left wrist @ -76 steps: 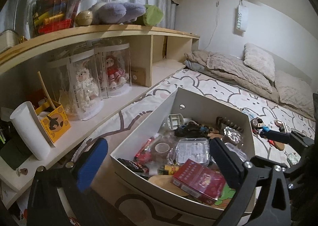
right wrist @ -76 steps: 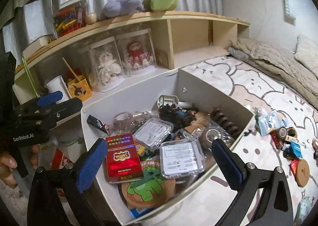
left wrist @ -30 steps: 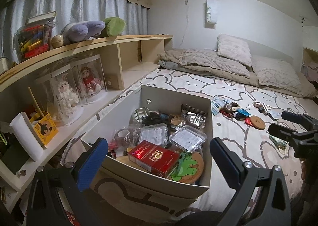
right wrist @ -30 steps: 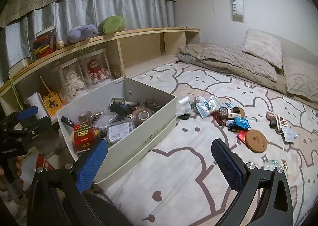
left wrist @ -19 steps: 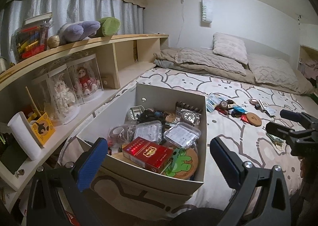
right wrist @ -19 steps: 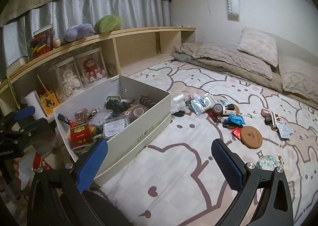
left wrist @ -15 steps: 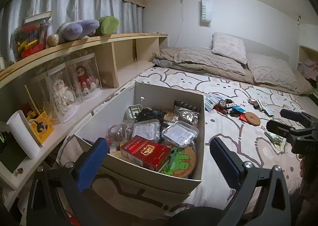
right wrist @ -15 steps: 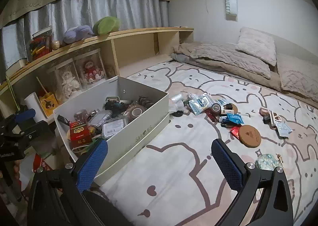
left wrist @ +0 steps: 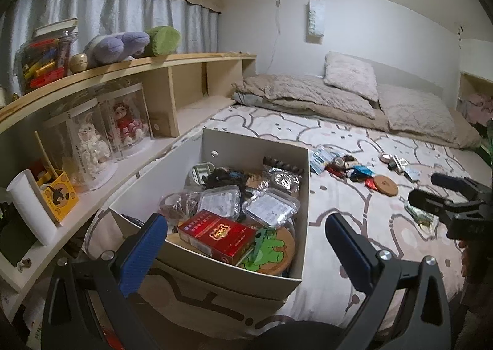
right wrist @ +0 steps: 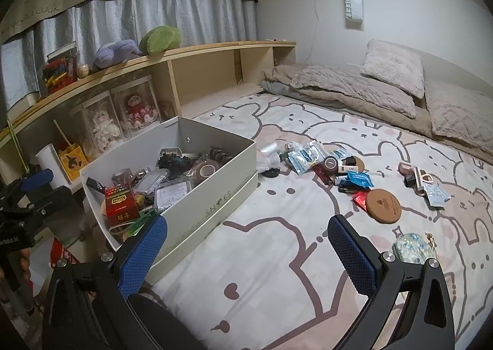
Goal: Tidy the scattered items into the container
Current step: 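Withdraw both open tools up and away from the white box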
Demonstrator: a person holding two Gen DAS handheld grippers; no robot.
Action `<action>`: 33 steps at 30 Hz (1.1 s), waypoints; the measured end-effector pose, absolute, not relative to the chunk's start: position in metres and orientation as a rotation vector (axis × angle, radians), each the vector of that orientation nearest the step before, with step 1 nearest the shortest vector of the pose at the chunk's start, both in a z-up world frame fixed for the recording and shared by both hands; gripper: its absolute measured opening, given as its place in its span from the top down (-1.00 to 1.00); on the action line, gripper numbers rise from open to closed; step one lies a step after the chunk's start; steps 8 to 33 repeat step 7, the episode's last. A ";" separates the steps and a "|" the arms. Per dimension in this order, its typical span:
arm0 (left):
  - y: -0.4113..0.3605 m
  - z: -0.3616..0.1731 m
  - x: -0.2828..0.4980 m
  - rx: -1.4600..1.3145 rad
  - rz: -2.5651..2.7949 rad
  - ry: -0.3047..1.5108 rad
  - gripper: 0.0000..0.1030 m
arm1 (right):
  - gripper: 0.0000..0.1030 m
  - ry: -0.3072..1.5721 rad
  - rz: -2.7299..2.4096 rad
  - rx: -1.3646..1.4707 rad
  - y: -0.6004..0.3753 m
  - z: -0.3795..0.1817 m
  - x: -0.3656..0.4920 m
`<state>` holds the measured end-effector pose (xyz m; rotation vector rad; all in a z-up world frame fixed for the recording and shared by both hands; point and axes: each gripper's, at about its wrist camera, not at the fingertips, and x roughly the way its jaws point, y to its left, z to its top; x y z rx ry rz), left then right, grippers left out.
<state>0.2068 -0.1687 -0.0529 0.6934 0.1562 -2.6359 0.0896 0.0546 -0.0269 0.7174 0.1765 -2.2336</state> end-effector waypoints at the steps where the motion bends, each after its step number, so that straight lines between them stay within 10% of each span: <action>1: -0.169 -0.052 0.207 0.691 -2.638 0.160 -1.00 | -1.00 0.176 -2.234 0.717 0.055 -0.027 0.090; 33: -0.166 -0.050 0.208 0.683 -2.641 0.149 -1.00 | -1.00 0.178 -2.230 0.719 0.055 -0.028 0.090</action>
